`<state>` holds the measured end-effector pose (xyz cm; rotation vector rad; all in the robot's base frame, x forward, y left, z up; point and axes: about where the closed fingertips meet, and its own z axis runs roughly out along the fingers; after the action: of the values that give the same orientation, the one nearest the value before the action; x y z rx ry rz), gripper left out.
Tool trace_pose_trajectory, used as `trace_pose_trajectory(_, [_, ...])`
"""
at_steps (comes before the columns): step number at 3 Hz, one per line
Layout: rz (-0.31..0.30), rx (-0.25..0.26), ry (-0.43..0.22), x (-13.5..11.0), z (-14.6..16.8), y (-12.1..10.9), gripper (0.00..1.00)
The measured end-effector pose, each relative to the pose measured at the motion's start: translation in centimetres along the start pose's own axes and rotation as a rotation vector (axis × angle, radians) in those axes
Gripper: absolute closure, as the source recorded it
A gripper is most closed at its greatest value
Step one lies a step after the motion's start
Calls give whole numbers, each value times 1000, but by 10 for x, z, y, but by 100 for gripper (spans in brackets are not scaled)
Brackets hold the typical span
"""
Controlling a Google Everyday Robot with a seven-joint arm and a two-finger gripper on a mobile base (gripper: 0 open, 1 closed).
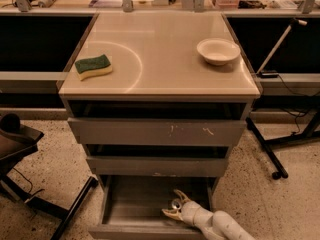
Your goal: Pick redbull can from bottom drawer and place on counter
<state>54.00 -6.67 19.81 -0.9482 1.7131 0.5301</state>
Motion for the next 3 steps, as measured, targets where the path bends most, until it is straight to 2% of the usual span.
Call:
trace_pose_trajectory(1, [-71,91,9,-51,-29,-37,100])
trace_pose_trajectory(2, [-275,290,15,-158,-99,-101,100])
trace_pose_trajectory(3, [-379,481,24,-267,-180,-132,100])
